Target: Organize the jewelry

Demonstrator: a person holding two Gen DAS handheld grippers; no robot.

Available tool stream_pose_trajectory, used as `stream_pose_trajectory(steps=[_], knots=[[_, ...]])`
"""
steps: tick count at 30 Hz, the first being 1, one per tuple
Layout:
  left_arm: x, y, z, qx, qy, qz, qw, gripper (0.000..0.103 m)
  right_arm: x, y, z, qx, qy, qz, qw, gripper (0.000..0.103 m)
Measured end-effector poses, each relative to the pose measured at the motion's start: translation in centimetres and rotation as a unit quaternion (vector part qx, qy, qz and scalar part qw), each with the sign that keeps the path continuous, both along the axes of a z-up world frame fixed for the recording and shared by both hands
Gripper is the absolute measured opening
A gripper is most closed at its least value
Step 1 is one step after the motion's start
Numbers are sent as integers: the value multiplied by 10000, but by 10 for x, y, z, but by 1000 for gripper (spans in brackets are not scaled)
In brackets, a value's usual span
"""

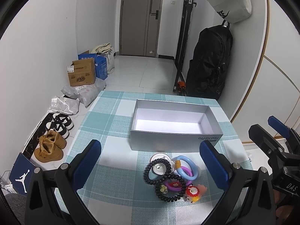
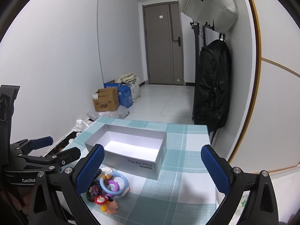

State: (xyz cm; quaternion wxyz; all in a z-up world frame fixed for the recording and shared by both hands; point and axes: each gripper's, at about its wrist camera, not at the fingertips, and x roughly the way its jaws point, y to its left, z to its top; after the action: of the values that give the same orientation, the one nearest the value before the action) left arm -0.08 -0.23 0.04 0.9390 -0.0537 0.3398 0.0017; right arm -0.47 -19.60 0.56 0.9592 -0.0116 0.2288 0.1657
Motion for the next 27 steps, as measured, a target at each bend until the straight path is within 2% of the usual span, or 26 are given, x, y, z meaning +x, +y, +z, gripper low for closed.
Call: stream_pose_trajectory(steps=[27], knots=[[3, 1, -3, -78, 110, -27, 9999, 102, 0, 0, 0, -25, -6, 8, 10000, 103]])
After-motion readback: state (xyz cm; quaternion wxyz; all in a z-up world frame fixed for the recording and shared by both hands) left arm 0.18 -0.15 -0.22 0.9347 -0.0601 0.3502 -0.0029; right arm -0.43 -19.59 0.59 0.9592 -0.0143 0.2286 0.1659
